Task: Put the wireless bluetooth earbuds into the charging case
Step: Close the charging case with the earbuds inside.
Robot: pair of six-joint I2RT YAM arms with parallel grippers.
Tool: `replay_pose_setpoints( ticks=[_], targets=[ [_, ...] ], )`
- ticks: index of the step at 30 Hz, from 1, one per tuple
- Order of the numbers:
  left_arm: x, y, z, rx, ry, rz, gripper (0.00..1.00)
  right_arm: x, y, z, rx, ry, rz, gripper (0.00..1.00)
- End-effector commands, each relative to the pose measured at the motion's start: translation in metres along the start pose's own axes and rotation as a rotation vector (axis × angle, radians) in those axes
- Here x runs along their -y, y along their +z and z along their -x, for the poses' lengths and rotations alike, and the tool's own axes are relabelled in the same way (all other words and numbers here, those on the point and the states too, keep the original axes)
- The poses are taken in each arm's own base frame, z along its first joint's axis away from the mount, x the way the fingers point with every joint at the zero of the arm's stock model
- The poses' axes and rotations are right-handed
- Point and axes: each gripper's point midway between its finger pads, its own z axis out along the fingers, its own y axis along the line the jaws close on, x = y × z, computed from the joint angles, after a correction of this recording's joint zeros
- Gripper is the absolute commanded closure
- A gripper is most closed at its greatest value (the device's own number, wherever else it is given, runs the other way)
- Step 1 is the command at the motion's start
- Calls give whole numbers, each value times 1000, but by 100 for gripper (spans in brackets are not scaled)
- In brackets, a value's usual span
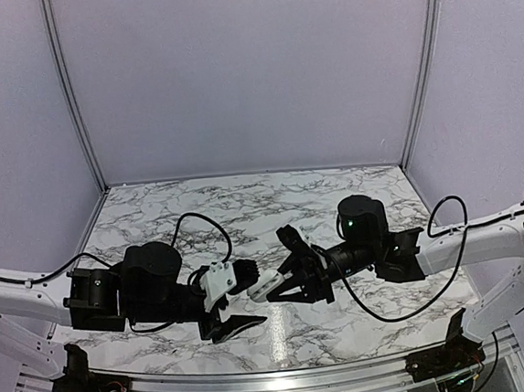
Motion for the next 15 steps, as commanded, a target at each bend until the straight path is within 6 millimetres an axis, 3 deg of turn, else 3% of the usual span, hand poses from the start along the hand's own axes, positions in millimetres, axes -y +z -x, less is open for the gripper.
replay_pose_setpoints(
  ticks=[1, 7, 15],
  targets=[
    [10, -1, 21, 26, 144, 42, 31, 10, 6, 13, 24, 29, -20, 100],
    [2, 7, 14, -43, 206, 154, 38, 12, 9, 12, 27, 63, -10, 100],
    [-20, -26, 45, 135, -2, 160, 40, 7, 5, 7, 7, 32, -8, 100]
  ],
)
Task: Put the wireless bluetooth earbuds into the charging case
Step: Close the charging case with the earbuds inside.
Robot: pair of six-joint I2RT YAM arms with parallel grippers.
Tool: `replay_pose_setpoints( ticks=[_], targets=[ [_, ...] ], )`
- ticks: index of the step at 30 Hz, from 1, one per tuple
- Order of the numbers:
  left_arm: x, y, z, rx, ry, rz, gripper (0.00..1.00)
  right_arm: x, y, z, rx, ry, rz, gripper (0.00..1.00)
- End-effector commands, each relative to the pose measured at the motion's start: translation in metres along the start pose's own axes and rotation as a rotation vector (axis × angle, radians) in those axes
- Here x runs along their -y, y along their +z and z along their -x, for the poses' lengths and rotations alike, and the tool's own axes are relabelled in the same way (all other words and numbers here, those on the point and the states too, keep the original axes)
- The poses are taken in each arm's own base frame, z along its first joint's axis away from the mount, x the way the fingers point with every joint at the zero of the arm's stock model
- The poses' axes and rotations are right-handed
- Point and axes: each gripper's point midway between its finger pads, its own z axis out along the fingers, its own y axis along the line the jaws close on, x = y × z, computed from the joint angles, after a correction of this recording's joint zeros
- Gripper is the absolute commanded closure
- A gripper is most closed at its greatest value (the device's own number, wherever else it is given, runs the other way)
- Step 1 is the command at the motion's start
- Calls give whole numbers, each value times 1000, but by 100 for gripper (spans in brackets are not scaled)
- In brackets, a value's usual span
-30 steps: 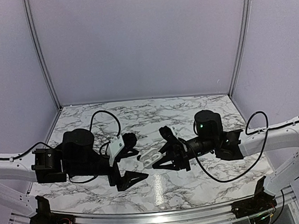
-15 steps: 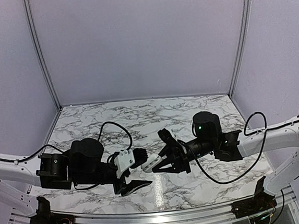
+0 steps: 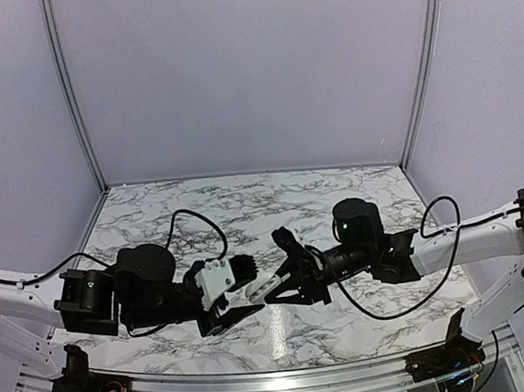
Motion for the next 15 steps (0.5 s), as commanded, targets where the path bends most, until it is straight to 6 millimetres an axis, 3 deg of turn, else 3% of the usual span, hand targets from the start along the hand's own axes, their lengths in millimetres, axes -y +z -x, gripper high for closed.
replay_pose_setpoints(
  ticks=[1, 4, 15],
  targets=[
    [-23, -22, 38, 163, -152, 24, 40, 6, -2, 19, 30, -45, -38, 100],
    [-33, -19, 39, 150, -200, 59, 46, 7, -1, 20, 27, -43, -45, 100],
    [-37, -5, 27, 85, -218, 63, 50, 2, -3, 24, 35, -57, -31, 100]
  ],
)
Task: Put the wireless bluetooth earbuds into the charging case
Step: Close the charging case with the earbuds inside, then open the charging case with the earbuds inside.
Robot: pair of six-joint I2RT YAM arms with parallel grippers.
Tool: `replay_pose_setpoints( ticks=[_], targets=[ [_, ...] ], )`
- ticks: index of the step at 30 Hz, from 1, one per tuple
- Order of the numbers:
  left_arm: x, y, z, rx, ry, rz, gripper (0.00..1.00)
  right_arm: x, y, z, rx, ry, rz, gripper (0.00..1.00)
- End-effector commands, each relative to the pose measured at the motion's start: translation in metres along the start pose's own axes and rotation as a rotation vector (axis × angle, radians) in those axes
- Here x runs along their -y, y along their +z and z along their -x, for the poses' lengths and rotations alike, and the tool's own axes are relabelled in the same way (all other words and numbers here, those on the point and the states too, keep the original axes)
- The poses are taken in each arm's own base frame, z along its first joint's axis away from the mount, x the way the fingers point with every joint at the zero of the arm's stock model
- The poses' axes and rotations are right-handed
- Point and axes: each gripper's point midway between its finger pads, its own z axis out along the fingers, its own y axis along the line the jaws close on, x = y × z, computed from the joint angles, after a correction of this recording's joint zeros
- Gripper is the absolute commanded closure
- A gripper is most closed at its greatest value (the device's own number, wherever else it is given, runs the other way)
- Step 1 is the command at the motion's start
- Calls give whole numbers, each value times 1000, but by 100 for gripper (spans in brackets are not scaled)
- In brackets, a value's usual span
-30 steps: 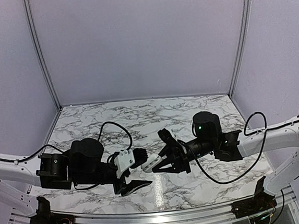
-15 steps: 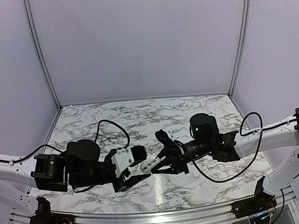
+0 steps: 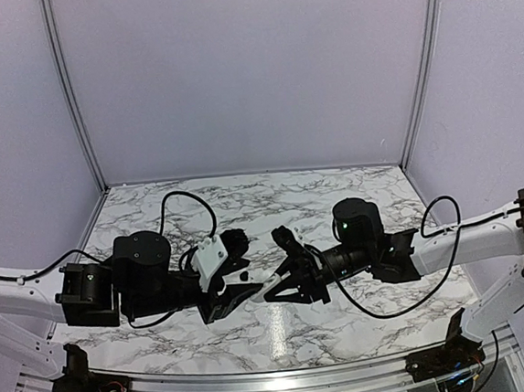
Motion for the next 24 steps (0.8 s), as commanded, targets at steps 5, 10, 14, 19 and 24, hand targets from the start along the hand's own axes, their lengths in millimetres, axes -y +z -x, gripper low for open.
replay_pose_setpoints(
  ticks=[5, 10, 14, 19, 24],
  targets=[
    [-12, 10, 1, -36, -20, 38, 52, -7, -4, 26, 45, -64, 8, 100],
    [-21, 13, -6, -68, -24, 75, 55, -10, -5, 25, 49, -68, 19, 100],
    [-33, 11, -10, -84, -34, 118, 57, -13, -6, 25, 53, -74, 30, 100],
    [-33, 7, -7, -63, -41, 95, 58, -12, -6, 23, 48, -65, 25, 100],
    [-25, -8, 4, 1, 6, 39, 62, 0, -2, 14, 22, -29, -22, 100]
  ],
)
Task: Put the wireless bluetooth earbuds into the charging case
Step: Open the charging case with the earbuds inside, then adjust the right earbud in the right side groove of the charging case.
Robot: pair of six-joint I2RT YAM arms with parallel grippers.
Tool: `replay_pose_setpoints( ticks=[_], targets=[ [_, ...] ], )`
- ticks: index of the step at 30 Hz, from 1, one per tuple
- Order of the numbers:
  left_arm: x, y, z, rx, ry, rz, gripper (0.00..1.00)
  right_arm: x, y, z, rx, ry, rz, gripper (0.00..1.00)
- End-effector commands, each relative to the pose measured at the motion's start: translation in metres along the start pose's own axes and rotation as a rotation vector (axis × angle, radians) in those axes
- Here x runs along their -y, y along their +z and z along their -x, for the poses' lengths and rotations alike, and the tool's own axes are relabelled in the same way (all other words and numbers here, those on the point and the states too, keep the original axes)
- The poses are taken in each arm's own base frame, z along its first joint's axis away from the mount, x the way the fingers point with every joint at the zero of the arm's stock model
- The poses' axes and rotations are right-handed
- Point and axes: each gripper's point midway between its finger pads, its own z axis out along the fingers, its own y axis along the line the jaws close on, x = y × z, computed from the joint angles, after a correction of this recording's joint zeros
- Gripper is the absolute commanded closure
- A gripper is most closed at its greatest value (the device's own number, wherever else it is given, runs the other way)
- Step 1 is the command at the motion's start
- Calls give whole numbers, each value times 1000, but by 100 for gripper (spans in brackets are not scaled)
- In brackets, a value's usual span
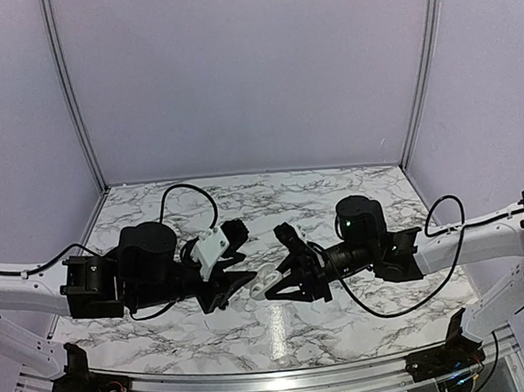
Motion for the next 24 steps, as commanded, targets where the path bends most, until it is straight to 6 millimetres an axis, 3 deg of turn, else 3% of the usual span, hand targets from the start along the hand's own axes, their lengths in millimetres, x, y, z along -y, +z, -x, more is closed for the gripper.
replay_pose_setpoints(
  ticks=[1, 8, 15, 24],
  targets=[
    [-1, -22, 20, 88, 31, -28, 63, 8, 2, 5, 2, -3, -42, 100],
    [15, -35, 31, 135, 61, -126, 69, 18, 3, 1, -24, 10, -89, 100],
    [23, -12, 24, 45, 59, -147, 84, 26, 4, 2, -35, 20, -127, 100],
    [21, 6, 10, -40, 88, -114, 86, 32, 2, -2, -64, 11, -164, 100]
  ],
)
